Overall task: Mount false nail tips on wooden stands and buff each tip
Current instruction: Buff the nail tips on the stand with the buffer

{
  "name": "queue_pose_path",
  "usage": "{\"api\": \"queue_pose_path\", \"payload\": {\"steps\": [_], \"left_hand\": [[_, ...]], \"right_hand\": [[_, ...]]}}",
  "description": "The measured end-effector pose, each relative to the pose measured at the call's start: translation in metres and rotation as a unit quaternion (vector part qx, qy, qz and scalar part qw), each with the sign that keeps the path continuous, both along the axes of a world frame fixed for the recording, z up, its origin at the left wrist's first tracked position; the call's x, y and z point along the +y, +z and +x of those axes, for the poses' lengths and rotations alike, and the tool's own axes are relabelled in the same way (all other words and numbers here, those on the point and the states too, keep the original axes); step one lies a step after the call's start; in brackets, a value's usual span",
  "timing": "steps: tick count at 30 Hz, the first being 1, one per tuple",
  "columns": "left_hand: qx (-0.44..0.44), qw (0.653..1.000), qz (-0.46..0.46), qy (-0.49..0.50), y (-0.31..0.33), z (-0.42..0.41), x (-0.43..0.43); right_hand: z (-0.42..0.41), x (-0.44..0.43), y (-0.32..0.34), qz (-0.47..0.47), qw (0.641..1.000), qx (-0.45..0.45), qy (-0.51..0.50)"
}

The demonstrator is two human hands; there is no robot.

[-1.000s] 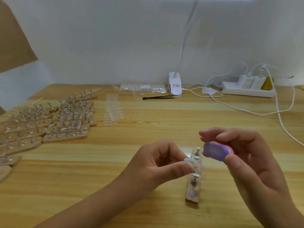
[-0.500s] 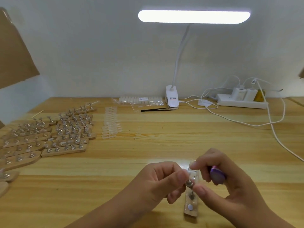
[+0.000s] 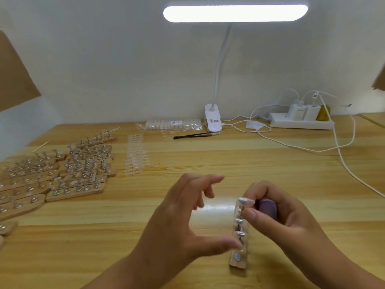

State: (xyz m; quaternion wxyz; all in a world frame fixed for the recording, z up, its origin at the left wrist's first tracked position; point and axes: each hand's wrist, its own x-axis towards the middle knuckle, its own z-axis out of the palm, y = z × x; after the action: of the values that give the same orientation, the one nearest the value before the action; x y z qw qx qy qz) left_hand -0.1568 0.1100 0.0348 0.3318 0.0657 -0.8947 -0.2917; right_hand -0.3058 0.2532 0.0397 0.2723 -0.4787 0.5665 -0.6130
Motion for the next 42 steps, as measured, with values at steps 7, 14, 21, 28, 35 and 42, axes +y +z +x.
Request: {"api": "queue_pose_path", "payload": {"steps": [7, 14, 21, 28, 35, 42], "left_hand": [[0.112, 0.968, -0.225, 0.02, 0.0, -0.003, 0.004], [0.136, 0.966, -0.222, 0.007, 0.0, -0.001, 0.008], [0.144, 0.963, -0.226, -0.001, 0.0, 0.001, 0.005], [0.149, 0.97, -0.194, 0.0, 0.002, 0.001, 0.004], [0.142, 0.971, -0.19, -0.007, 0.001, 0.0, 0.003], [0.13, 0.967, -0.218, -0.007, 0.0, 0.001, -0.002]], "right_hand": [[0.003, 0.001, 0.0, 0.054, 0.993, -0.041, 0.094], [0.006, 0.003, 0.0, 0.069, 0.989, -0.048, 0.125], [0.006, 0.005, -0.003, 0.01, 0.995, 0.042, 0.093], [-0.003, 0.001, -0.001, -0.052, 0.996, 0.063, -0.024], [0.005, 0.004, -0.007, -0.173, 0.973, 0.151, -0.018], [0.005, 0.0, -0.009, -0.152, 0.97, 0.188, -0.02]]}}
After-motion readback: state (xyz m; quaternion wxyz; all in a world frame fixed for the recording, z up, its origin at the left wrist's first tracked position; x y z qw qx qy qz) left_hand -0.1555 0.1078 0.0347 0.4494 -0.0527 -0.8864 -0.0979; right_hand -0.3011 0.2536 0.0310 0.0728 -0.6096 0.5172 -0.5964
